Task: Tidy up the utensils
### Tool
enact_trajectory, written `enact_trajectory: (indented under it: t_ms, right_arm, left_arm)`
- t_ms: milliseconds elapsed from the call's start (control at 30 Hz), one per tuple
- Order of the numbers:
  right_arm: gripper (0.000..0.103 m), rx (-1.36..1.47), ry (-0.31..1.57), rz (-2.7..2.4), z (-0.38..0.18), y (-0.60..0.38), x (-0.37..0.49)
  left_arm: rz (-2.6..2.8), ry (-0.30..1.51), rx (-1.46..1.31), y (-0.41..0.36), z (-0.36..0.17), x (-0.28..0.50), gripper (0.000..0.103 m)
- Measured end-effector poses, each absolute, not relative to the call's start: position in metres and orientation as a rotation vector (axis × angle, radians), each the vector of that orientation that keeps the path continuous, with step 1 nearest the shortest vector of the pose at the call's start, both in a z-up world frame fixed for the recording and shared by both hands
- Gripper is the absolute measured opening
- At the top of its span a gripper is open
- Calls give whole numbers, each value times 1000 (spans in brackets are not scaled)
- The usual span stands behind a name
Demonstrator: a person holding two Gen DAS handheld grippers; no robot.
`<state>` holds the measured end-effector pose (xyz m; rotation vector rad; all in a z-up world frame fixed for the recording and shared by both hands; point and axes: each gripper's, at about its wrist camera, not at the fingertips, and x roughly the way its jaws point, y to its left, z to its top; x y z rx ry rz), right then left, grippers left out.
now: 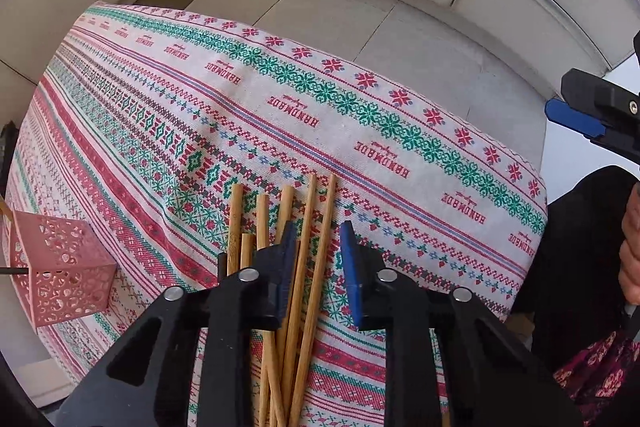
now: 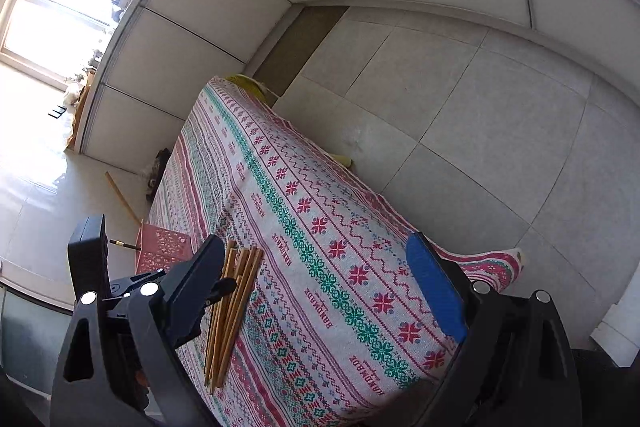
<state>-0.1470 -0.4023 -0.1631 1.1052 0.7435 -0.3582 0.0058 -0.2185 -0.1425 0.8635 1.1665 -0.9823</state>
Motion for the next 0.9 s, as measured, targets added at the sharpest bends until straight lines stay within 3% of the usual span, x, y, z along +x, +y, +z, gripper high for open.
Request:
enact_trajectory:
  t_ms: [400,567,667,800,833,867,900]
  right_arm:
    - [90,1129,758,-358,-166,-405,-147]
    - [90,1137,762,-357,-167,-406,-148]
    - [90,1130,767,-365,-167,-406,-147]
    - [90,1117,776,-378,-166,-404,-146]
    - [90,1111,780,-381,-165,-403,-145]
    - [90,1104,783,-384,-165,-402,-145]
    - [90,1096,789,-386,-165,-401,-144]
  left_arm:
    - [-1021,1225,992,-242,-186,12,18]
    - [-1059,1313,905,-251,-185,34,11]
    - [-1024,1329,776,-233,-186,49,11]
    - [-850,1385,381,-204,-181,56,11]
    - [-813,1390,295,-196,-179,53,9]
    - [-808,1398,189,-187,-176,50,0]
    - [-823,1407,84,-180,-171,47,0]
